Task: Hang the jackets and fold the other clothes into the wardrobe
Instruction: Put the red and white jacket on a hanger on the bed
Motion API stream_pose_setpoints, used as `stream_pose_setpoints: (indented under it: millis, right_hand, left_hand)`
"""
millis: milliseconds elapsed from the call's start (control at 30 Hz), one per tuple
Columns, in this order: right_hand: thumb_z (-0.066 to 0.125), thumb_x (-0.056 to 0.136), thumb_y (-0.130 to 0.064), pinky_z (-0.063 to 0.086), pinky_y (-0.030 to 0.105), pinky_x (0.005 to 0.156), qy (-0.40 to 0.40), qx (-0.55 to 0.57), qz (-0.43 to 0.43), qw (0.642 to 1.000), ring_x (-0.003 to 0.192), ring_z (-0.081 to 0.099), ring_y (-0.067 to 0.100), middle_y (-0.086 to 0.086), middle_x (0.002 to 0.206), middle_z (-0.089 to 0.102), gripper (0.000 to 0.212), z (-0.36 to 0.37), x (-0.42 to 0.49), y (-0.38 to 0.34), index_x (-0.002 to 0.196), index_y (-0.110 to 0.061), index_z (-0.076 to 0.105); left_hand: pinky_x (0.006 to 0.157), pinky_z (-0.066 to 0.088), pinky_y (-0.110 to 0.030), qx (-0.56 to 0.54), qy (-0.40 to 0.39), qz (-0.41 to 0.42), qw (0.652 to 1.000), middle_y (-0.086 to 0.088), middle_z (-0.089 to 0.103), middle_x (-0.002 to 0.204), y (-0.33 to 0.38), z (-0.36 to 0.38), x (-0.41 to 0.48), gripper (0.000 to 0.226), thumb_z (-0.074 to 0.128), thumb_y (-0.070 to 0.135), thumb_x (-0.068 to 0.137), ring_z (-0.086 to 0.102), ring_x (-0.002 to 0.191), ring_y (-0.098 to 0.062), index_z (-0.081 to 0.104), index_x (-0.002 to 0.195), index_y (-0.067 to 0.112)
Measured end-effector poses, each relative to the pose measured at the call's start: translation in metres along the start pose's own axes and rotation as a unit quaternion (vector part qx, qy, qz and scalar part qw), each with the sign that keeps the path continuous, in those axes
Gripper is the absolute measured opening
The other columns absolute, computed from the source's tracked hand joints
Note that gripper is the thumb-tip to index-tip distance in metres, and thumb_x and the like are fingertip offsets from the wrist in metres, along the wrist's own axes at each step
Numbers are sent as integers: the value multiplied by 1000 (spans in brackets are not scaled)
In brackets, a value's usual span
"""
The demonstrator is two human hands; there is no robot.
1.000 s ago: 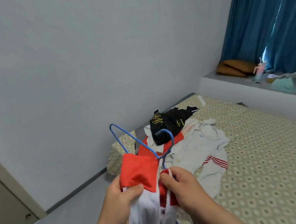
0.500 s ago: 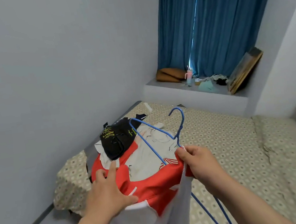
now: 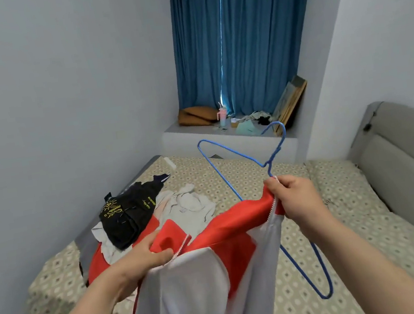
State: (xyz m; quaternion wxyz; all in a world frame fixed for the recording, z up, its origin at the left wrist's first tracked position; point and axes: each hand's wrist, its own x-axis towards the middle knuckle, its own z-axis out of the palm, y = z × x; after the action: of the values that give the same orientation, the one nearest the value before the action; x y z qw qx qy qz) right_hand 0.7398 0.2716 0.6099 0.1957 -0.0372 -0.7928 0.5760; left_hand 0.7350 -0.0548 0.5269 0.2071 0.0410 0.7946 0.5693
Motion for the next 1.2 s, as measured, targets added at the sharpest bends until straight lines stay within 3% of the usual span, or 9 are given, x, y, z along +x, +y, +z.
stream_pose_setpoints:
  millis: [167, 333, 467, 600, 667, 800, 967, 1100, 1200]
  right_hand:
    - [62, 96, -18, 33, 14, 44, -10, 2, -16, 1000, 42, 41, 1, -12, 44, 49, 43, -7, 10, -3, 54, -16, 58]
    - [63, 96, -22, 42, 30, 58, -12, -24, -25, 999, 53, 52, 10, -5, 57, 62, 37, -30, 17, -12, 63, -8, 67]
    - [60, 98, -22, 52, 33, 71, 8, -32, -27, 999, 84, 69, 17, 7, 96, 73, 28, -56, 26, -15, 83, -3, 74]
    - [56, 98, -25, 48, 14, 63, -46, 28, -4, 999, 64, 59, -7, -19, 76, 72, 21, -76, 28, -20, 100, -16, 74]
    - [55, 95, -29, 47, 11, 63, -92, 31, -9, 995, 67, 60, -5, -17, 75, 71, 24, -79, 27, -24, 101, -15, 74]
    - [50, 100, -23, 50, 13, 67, -190, -10, -16, 982, 74, 64, -2, -19, 77, 72, 31, -76, 27, -35, 100, 0, 72]
    - [54, 99, -25, 51, 26, 80, -244, -67, 5, 967, 81, 63, 8, -5, 89, 75, 25, -83, 26, -47, 103, -17, 77]
    - [59, 98, -29, 46, 20, 78, -231, -176, -22, 957, 85, 61, 2, -10, 107, 74, 20, -88, 27, -47, 97, -28, 79]
    - [60, 98, -30, 40, 18, 63, -197, -230, -52, 952, 65, 51, 1, -12, 76, 69, 20, -80, 26, -49, 91, -31, 78]
  left_hand:
    - [82, 48, -23, 349, 112, 50, 929, 6, 37, 124, 24, 23, 15, 103, 73, 30, 59, 53, 104, -14, 24, 149, 38]
    - [77, 44, -8, 245, 33, 130, 960, 18, 66, 104, 48, 3, 15, 60, 67, 10, 62, 61, 99, 0, 59, 111, 44]
    - [80, 51, -21, 123, -58, 120, 983, 0, 73, 105, 57, -15, 2, 49, 62, 5, 67, 69, 97, -10, 69, 110, 27]
    - [52, 49, -30, -116, 126, 44, 984, -12, 71, 72, 69, -23, 16, 8, 58, 5, 94, 69, 58, -19, 66, 91, 6]
    - [53, 49, -30, -162, 196, 22, 967, -8, 71, 64, 77, -26, 31, 18, 55, 18, 99, 67, 55, -22, 65, 88, 7]
    - [70, 52, -35, -151, 226, -2, 962, -13, 73, 75, 95, -27, 53, 21, 55, 18, 100, 68, 69, -28, 66, 93, 2]
    - [79, 47, -38, 3, 298, -3, 955, -27, 66, 99, 109, -52, 56, 27, 45, 16, 100, 62, 91, -35, 62, 94, -4]
    - [67, 55, -41, 46, 279, 3, 959, -18, 66, 73, 109, -71, 46, 30, 46, 18, 101, 65, 73, -32, 62, 79, 5]
    - [66, 48, -38, -20, 262, -4, 965, -18, 61, 72, 116, -65, 44, 29, 50, 22, 100, 60, 69, -30, 58, 77, 7]
